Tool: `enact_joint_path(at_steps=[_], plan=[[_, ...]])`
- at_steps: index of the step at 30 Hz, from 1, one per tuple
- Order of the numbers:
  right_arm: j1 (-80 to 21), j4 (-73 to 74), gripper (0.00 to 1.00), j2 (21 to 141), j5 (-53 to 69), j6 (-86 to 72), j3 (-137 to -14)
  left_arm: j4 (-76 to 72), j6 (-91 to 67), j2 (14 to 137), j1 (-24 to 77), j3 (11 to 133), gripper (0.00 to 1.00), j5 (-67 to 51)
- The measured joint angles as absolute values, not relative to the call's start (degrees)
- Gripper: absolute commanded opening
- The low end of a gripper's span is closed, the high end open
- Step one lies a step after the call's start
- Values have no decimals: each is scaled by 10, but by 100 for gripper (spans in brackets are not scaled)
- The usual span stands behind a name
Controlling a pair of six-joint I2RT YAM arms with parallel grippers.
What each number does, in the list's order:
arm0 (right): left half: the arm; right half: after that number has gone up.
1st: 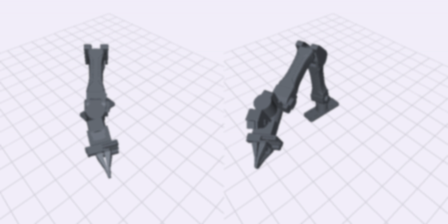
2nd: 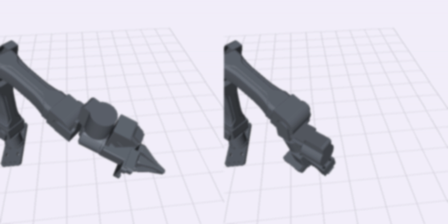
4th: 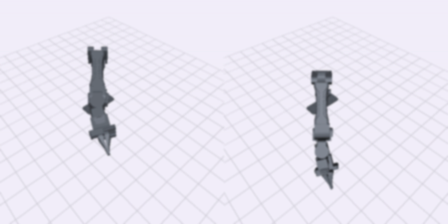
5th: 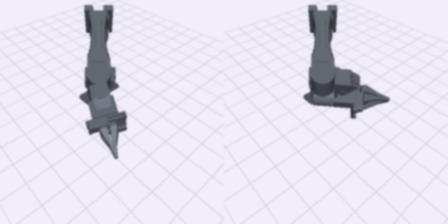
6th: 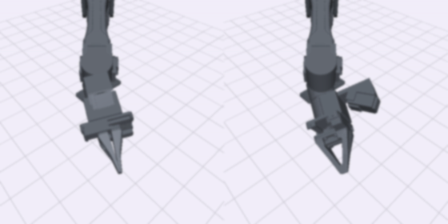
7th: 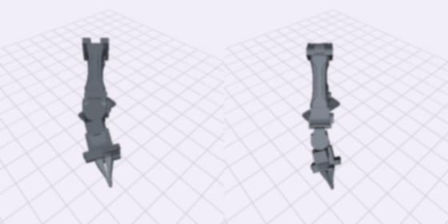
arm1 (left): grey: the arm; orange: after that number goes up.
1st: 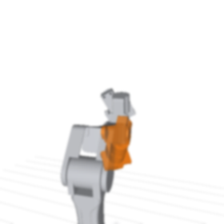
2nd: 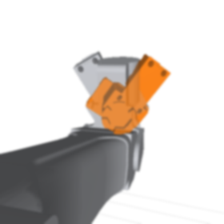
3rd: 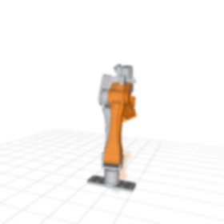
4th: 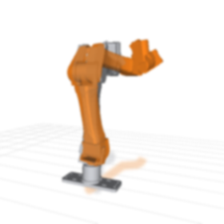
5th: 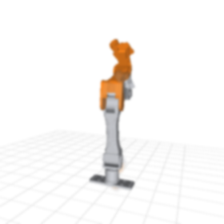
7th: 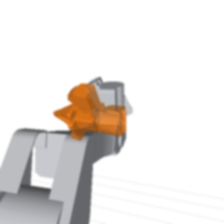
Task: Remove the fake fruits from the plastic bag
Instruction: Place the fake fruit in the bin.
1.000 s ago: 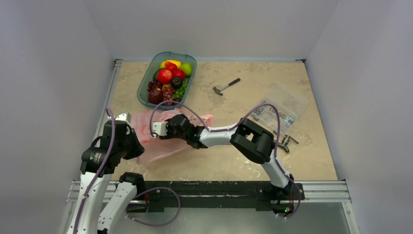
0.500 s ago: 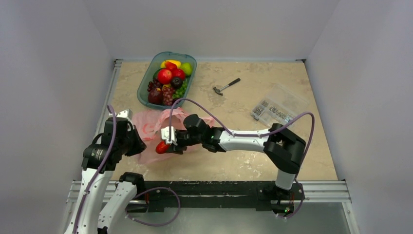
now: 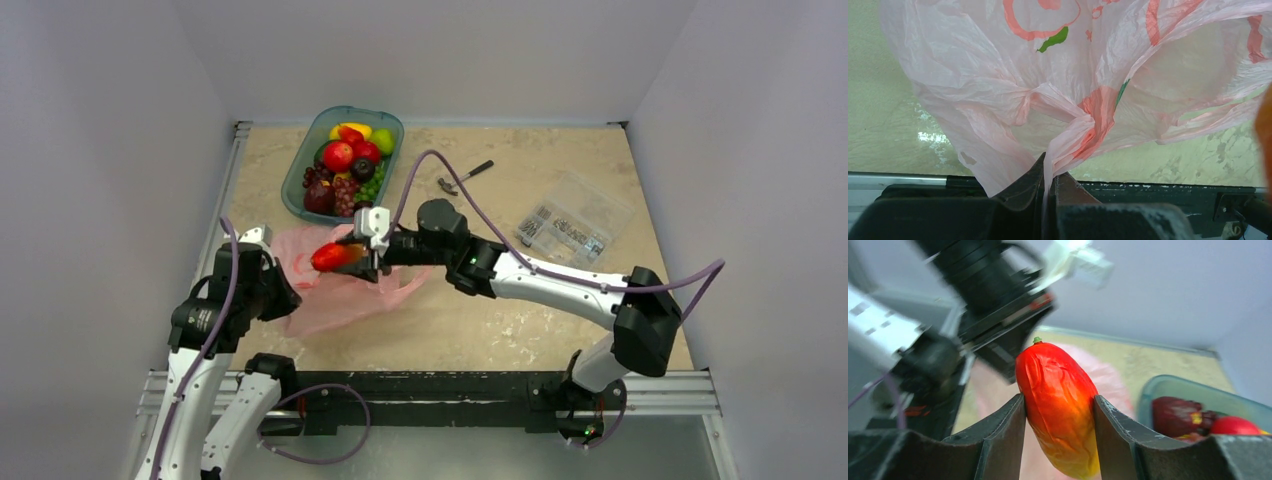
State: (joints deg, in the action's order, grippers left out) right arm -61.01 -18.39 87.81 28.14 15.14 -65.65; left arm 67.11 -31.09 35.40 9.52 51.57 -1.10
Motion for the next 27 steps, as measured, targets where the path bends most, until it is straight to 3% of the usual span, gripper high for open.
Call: enact_joint_path(at_steps=[6,21,27], plan=[[-556,-201,0,932,209,108,-763,669,-310,358,95,512,0,-21],[-490,-161,0,1287,50,25,-1103,669,-309,365,95,510,0,-37],[-490,-128,14,1398,4,31,-1229,669,-309,364,95,510,0,-40]])
